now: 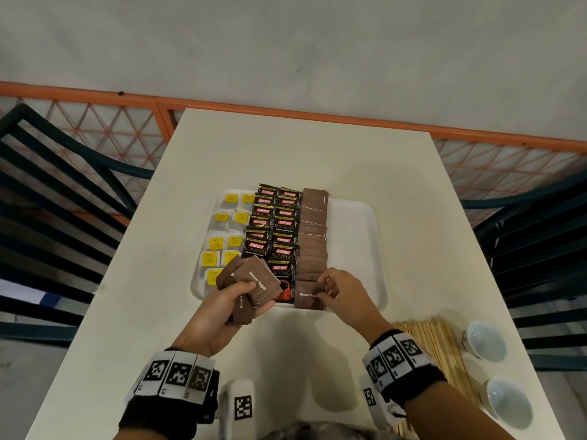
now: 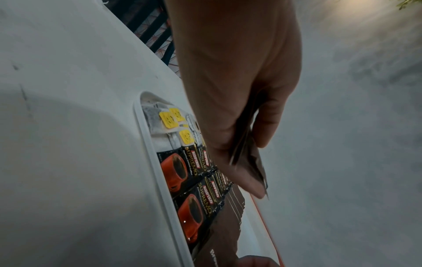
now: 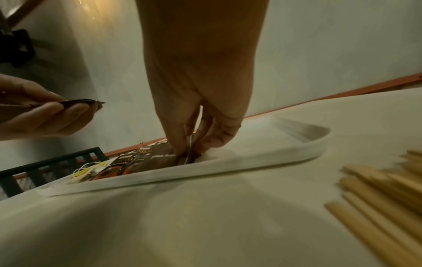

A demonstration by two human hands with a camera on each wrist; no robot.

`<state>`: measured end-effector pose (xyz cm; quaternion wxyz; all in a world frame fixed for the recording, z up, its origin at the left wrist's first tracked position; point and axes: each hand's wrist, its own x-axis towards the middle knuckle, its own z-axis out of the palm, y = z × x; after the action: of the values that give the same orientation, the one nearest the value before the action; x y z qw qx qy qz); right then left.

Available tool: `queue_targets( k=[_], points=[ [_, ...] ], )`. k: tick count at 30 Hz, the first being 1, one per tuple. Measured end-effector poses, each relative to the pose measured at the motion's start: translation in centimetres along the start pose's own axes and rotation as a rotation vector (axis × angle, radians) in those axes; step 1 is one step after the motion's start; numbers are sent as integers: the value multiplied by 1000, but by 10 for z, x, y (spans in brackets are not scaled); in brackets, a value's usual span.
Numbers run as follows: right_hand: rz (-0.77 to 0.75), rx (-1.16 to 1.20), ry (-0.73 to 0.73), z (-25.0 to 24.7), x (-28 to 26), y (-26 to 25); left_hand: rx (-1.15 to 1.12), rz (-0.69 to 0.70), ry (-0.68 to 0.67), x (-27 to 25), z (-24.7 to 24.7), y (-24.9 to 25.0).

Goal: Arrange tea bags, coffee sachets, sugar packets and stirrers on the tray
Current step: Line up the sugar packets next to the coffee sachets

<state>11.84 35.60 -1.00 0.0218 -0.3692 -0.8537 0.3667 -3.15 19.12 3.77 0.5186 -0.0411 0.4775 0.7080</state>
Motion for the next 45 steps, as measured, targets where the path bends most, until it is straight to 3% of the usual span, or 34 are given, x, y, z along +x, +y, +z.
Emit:
queue_targets(
  k=[5, 8, 13, 18, 21, 26, 30, 37, 45],
  points=[
    [-87, -69, 64, 0, 0, -5, 51, -16, -38, 2, 3, -2],
    [-141, 83, 105, -4, -4, -28, 80, -14, -68, 3, 4, -4],
    [-34, 480, -181, -10, -8, -65, 140, -8, -103, 3, 6, -7],
    [13, 619, -241, -8, -5, -66, 150, -27, -94, 3, 3, -7],
    [60, 707, -204, -12, -1, -59, 169, -25, -86, 3, 0, -8],
    [170, 803, 5, -29, 13, -35, 101, 2, -42, 6, -3, -7],
    [247, 737, 85, -33, 26, -13, 125, 5, 33, 9, -5, -7],
    [217, 519, 20, -16, 32, 0, 175, -26, 128, 15, -9, -10],
    [185, 295, 90, -6, 34, 0, 186, -13, 122, 17, -11, -13]
  ],
)
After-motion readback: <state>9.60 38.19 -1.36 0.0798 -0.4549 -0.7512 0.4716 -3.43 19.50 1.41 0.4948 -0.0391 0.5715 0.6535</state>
